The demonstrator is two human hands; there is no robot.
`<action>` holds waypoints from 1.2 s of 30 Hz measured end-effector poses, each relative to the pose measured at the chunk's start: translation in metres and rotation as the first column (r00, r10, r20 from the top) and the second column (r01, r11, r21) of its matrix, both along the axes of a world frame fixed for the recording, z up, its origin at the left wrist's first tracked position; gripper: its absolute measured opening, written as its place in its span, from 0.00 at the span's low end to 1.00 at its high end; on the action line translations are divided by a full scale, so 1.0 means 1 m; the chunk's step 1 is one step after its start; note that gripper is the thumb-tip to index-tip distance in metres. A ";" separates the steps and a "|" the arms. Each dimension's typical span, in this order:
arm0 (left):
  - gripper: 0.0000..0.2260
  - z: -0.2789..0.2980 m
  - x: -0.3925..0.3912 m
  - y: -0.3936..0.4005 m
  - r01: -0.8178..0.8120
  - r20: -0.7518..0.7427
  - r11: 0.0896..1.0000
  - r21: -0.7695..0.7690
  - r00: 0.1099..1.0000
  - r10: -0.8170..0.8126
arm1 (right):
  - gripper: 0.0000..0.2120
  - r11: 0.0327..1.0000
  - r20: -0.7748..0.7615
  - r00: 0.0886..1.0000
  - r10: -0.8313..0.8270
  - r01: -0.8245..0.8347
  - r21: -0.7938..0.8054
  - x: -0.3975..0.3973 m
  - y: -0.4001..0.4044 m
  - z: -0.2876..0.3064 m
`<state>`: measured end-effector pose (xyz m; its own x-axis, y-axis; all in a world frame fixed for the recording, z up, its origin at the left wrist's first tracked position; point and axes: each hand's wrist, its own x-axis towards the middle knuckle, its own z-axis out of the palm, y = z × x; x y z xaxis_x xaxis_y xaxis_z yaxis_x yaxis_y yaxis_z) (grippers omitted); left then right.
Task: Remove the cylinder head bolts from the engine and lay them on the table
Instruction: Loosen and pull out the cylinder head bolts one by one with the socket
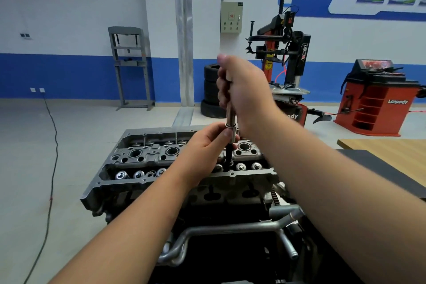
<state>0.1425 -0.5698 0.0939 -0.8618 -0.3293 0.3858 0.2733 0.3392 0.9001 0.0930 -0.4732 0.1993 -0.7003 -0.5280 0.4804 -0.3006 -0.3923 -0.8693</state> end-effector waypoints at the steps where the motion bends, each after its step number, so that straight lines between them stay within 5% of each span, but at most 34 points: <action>1: 0.07 0.000 -0.001 0.000 -0.008 -0.010 1.000 0.000 1.000 0.008 | 0.11 0.988 -0.066 0.987 -0.148 0.145 -0.056 0.007 -0.004 -0.005; 3: 0.08 -0.001 -0.004 -0.001 -0.028 -0.024 1.000 -0.003 0.999 0.028 | 0.09 0.963 -0.061 0.972 -0.225 0.213 -0.164 0.013 -0.010 -0.011; 8: 0.08 -0.003 0.000 -0.006 -0.020 -0.029 0.998 0.061 0.999 0.022 | 0.19 0.974 0.081 0.971 0.226 -0.227 0.014 -0.011 0.002 0.007; 11: 0.10 -0.002 -0.001 -0.006 0.029 0.006 0.999 0.035 1.000 -0.029 | 0.18 0.940 0.100 0.939 0.330 -0.336 0.052 -0.019 0.009 0.011; 13: 0.10 -0.001 -0.003 -0.004 0.029 0.010 0.999 0.018 1.000 -0.029 | 0.15 0.972 0.114 0.966 0.231 -0.235 0.016 -0.013 0.005 0.007; 16: 0.07 0.000 -0.004 -0.002 0.018 -0.025 1.000 0.006 1.000 -0.018 | 0.13 0.989 0.050 0.991 -0.127 0.131 -0.070 0.007 -0.008 -0.004; 18: 0.05 -0.001 -0.006 -0.002 0.008 -0.046 1.000 0.020 0.999 -0.007 | 0.15 0.979 0.022 0.984 -0.177 0.178 -0.097 0.007 -0.011 -0.005; 22: 0.04 -0.005 -0.003 -0.007 -0.029 -0.054 0.996 0.080 0.998 0.034 | 0.19 0.952 0.103 0.951 0.292 -0.300 0.066 -0.013 0.002 0.013; 24: 0.07 -0.004 -0.002 -0.008 -0.001 -0.034 0.998 0.070 0.999 0.004 | 0.19 0.923 0.104 0.928 0.358 -0.368 0.108 -0.020 0.008 0.016; 27: 0.11 -0.001 -0.003 -0.006 0.031 -0.002 0.998 0.047 1.000 -0.031 | 0.16 0.972 0.096 0.970 0.225 -0.230 0.044 -0.011 0.002 0.008; 31: 0.10 0.001 -0.005 -0.005 0.028 -0.005 0.999 0.019 1.000 -0.028 | 0.13 0.964 -0.055 0.973 -0.226 0.215 -0.158 0.013 -0.016 -0.012; 33: 0.05 -0.002 -0.005 -0.005 0.024 -0.060 0.999 0.039 0.998 -0.021 | 0.15 0.978 0.008 0.990 -0.139 0.139 -0.153 0.008 -0.017 -0.008; 36: 0.12 -0.004 -0.003 -0.007 0.000 -0.080 0.998 0.066 0.997 0.005 | 0.21 0.969 0.047 0.970 0.237 -0.240 0.057 -0.010 -0.005 0.006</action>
<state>0.1397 -0.5765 0.0900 -0.8282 -0.3585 0.4308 0.3445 0.2808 0.8958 0.0831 -0.4782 0.2050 -0.5684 -0.7100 0.4157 -0.1697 -0.3933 -0.9036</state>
